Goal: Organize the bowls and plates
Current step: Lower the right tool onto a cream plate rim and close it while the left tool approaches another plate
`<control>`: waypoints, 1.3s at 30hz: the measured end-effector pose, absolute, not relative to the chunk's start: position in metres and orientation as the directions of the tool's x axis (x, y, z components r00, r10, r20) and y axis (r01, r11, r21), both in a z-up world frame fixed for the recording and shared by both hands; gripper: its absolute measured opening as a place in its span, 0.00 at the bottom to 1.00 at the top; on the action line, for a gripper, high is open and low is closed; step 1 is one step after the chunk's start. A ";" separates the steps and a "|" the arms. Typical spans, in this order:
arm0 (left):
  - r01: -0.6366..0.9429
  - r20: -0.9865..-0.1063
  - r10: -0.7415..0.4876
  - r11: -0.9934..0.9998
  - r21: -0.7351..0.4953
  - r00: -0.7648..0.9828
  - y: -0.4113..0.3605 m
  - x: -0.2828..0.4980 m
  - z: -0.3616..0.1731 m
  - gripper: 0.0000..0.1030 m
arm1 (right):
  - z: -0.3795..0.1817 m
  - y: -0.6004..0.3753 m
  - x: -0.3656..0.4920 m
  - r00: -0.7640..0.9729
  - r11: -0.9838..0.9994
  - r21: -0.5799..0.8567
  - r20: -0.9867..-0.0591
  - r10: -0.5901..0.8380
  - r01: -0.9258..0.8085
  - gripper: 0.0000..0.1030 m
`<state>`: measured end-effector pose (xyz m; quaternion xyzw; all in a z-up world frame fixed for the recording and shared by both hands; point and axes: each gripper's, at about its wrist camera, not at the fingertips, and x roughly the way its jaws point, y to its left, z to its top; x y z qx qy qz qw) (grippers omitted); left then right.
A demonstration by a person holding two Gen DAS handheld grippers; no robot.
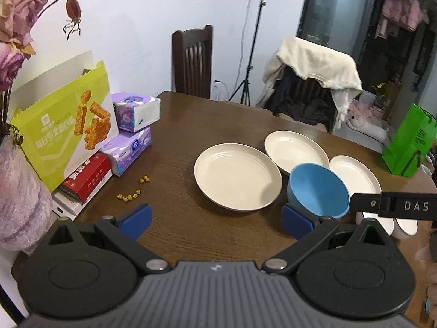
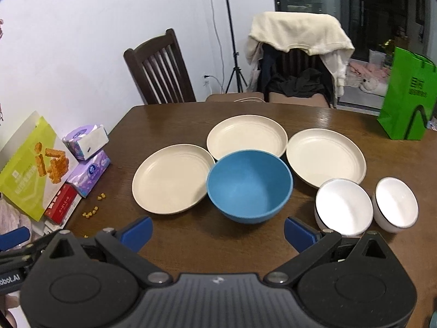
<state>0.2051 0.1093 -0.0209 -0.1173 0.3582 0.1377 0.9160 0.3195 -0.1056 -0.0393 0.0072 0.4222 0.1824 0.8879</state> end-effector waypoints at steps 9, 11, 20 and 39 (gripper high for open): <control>-0.406 -0.713 0.208 0.907 -0.116 0.669 0.120 0.236 -0.030 1.00 | -0.057 -0.088 0.372 0.514 0.911 0.188 -0.775 0.368 -0.368 1.00; -0.419 -0.715 0.226 0.902 -0.103 0.661 0.121 0.244 -0.033 1.00 | -0.063 -0.083 0.385 0.496 0.904 0.186 -0.784 0.373 -0.385 1.00; -0.491 -0.753 0.270 0.868 -0.079 0.600 0.138 0.286 -0.058 1.00 | -0.085 -0.058 0.441 0.449 0.870 0.199 -0.792 0.414 -0.452 1.00; -0.613 -0.820 0.287 0.784 -0.097 0.496 0.177 0.354 -0.102 1.00 | -0.124 -0.020 0.560 0.264 0.830 0.332 -0.838 0.478 -0.448 0.89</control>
